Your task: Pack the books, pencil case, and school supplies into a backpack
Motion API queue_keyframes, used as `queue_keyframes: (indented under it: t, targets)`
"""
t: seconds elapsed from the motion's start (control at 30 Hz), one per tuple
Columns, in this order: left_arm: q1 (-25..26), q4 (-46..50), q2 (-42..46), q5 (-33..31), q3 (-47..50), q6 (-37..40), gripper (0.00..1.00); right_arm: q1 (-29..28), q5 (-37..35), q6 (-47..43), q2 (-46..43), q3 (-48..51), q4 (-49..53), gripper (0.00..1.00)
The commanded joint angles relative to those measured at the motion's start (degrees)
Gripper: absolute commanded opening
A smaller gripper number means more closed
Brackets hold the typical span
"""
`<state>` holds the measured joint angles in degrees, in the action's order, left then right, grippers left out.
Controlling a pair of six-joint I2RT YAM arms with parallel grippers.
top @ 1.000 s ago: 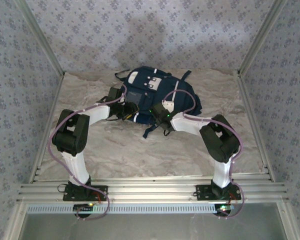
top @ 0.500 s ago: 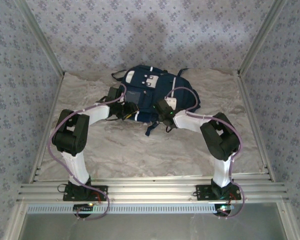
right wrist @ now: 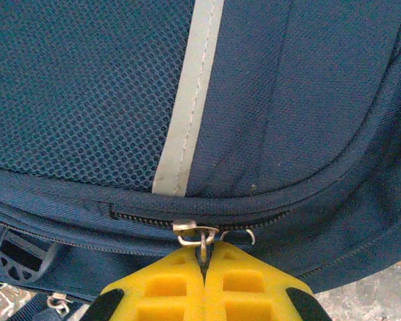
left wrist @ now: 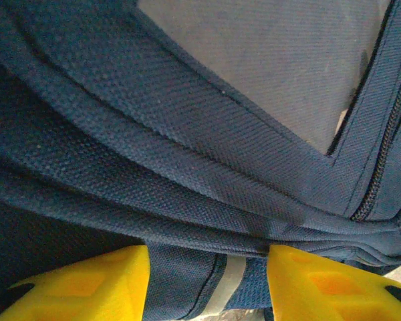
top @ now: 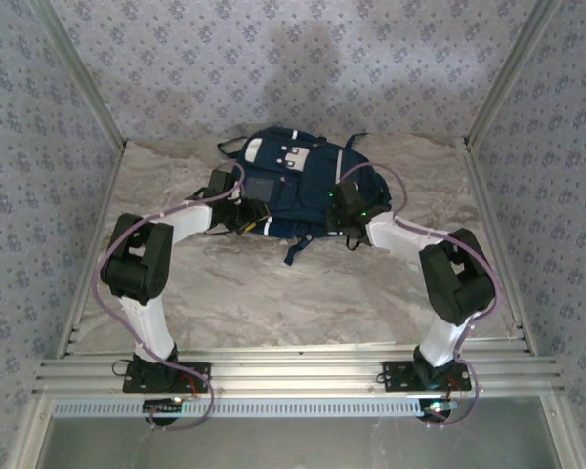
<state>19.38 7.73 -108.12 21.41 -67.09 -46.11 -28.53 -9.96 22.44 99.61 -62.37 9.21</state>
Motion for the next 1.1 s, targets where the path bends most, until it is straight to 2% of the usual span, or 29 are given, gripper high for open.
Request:
queue_keyframes:
  t: [0.0,0.3,0.47,0.57,0.73,0.9,1.07]
  targets:
    - [-0.7,2.7,1.8,-1.1,-1.1,0.7,0.5,3.2,2.7,-4.2,-1.4,0.3,1.6,0.0]
    - [-1.2,4.9,1.7,-1.6,-2.4,2.0,0.5,9.8,7.0,-14.3,3.1,-7.2,13.0,0.0]
    - [-1.1,3.1,3.2,0.8,-1.2,-0.4,0.5,11.5,10.8,-15.4,4.0,-9.6,13.6,0.0]
    - [0.4,-3.6,6.3,2.3,2.6,-6.8,0.5,10.2,16.0,-14.7,4.8,-10.8,13.9,0.0]
    - [5.9,-14.9,10.0,-2.6,7.6,-16.6,0.51,6.6,22.1,-11.1,5.3,-11.5,12.6,0.0]
    - [9.3,-20.9,8.8,-7.5,9.6,-23.8,0.52,2.4,25.5,-7.7,5.9,-12.2,10.9,0.0]
    - [10.0,-23.2,8.6,-10.5,12.4,-28.5,0.52,-2.3,28.0,-4.9,6.0,-13.6,9.1,0.0]
